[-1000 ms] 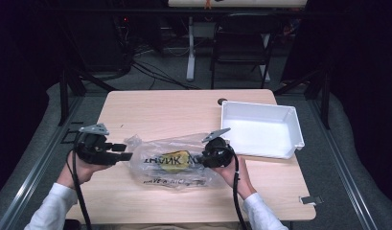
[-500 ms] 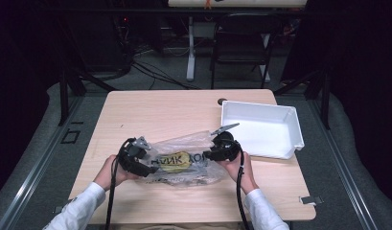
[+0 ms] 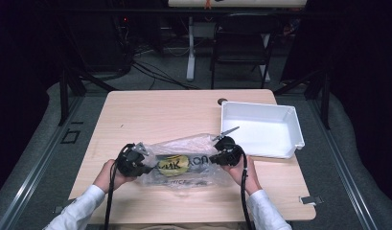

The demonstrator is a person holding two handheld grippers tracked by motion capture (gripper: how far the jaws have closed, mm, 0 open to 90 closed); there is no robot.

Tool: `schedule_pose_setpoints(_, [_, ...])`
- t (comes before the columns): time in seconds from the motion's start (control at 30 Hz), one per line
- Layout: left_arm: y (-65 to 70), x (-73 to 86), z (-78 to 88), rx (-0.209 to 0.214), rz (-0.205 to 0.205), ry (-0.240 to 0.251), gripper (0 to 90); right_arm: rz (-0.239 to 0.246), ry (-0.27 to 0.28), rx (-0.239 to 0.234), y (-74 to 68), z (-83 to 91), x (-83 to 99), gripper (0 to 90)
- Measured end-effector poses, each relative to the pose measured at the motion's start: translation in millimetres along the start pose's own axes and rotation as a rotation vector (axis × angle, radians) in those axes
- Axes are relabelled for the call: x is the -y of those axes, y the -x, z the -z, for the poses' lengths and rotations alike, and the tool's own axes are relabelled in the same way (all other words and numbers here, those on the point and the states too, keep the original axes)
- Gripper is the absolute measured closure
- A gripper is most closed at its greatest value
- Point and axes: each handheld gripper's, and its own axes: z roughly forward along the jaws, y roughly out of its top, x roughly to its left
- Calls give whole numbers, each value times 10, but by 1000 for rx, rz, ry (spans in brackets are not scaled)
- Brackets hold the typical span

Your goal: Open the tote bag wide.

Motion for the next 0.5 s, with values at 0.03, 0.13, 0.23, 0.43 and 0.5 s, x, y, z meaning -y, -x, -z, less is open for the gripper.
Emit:
schedule_pose_setpoints(0.03, [-4,14,-2,6,0,-3,891,12,-17,-5,2,-1,9,900])
schedule_pose_setpoints(0.13, [-7,48,-26,29,4,-24,892,-1,-52,5,-14,-47,92,900])
schedule_pose_setpoints(0.23, [6,73,-52,38,-1,-46,891,-4,-70,2,-5,-72,122,900])
schedule_pose_setpoints(0.43, [5,138,-122,44,-8,-110,892,-22,-135,13,36,-111,214,900])
schedule_pose_setpoints(0.5, [-10,144,-113,35,-1,-111,892,-14,-153,16,49,-105,214,900])
